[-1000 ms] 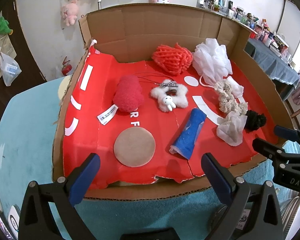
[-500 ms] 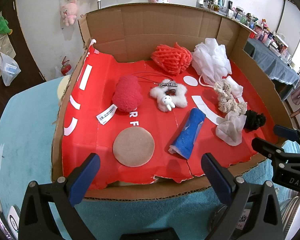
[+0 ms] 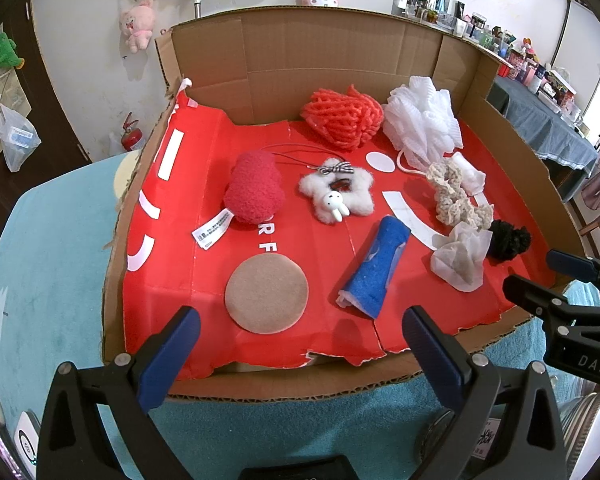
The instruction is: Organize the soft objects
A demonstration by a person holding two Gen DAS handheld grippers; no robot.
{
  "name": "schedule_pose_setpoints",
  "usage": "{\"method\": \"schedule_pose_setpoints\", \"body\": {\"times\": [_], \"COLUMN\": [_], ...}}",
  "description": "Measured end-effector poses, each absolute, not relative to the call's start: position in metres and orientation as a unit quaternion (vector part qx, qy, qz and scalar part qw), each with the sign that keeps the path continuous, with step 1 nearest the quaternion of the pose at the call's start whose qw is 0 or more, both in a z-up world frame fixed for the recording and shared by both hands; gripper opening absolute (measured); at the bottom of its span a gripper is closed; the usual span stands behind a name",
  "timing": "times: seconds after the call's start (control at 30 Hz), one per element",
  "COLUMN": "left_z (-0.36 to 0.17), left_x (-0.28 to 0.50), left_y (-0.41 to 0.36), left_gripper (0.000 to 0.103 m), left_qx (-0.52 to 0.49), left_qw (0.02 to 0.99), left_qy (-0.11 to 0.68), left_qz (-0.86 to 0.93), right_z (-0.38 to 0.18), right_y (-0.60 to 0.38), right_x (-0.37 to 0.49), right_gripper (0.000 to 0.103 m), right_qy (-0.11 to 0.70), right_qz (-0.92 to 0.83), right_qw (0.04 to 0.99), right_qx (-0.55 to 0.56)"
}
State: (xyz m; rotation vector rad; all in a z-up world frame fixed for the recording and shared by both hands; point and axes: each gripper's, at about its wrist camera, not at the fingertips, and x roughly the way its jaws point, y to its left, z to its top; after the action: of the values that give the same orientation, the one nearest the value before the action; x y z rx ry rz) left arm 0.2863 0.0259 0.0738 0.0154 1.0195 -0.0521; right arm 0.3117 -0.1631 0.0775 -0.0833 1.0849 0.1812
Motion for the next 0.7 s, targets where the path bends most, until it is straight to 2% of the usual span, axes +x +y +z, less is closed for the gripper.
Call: {"method": "schedule_pose_setpoints", "body": {"times": [0.7], "left_z": [0.0732], "left_x": [0.2866], "left_y": [0.0249], "left_gripper": [0.103], "left_qx": [0.007], "left_qw": [0.872], "left_qy": [0.489], "left_qz": [-0.027], "right_z": [0.0785], "right_y": [-0.1641], "right_x": [0.3132], "right_gripper": [0.079], "right_qy": [0.517], "right_qz": [0.087], "right_qw": [0.851], "right_qx": [-0.036]}}
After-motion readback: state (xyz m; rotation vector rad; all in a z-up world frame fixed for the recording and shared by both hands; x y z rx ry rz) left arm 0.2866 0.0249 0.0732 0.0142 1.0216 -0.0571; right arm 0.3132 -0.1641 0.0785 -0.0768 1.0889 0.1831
